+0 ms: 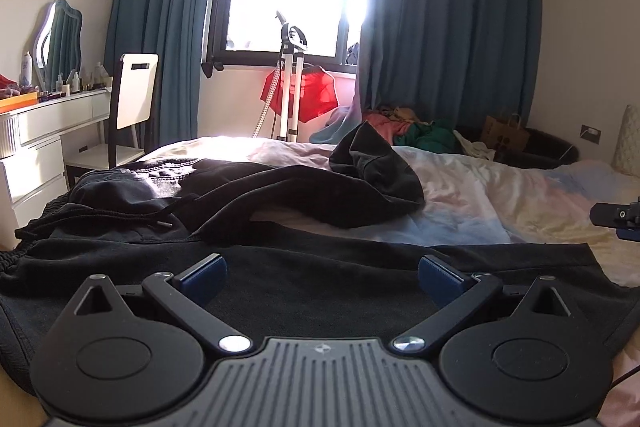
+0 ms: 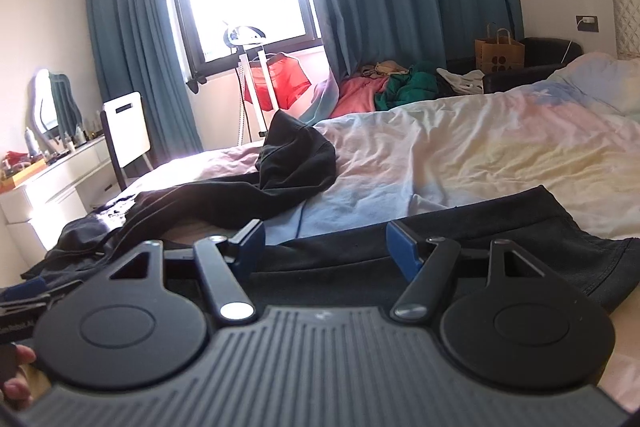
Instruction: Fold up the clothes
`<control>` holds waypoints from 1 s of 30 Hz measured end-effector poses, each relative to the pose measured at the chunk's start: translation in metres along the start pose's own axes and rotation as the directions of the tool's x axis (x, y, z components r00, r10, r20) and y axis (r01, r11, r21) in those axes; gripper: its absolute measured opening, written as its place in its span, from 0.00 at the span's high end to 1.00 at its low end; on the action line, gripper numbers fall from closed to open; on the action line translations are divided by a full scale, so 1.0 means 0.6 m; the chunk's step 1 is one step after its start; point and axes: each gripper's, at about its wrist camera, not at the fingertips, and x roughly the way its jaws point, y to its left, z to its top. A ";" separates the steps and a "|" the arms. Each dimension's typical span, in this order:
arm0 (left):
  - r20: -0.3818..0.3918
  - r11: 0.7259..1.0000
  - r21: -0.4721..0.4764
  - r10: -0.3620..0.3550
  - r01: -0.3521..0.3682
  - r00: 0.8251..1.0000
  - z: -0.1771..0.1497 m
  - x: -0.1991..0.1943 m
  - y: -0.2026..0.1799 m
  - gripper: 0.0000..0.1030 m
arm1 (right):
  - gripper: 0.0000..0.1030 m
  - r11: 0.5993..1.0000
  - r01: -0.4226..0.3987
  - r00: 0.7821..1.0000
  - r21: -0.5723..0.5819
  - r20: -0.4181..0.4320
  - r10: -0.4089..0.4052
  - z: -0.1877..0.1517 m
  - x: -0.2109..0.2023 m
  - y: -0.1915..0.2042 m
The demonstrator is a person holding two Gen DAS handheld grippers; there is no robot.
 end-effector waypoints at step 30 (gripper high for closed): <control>-0.045 0.972 -0.218 0.085 -0.093 0.995 0.022 0.263 0.151 0.00 | 0.34 0.999 0.012 0.940 0.053 -0.342 0.007 0.147 0.755 0.122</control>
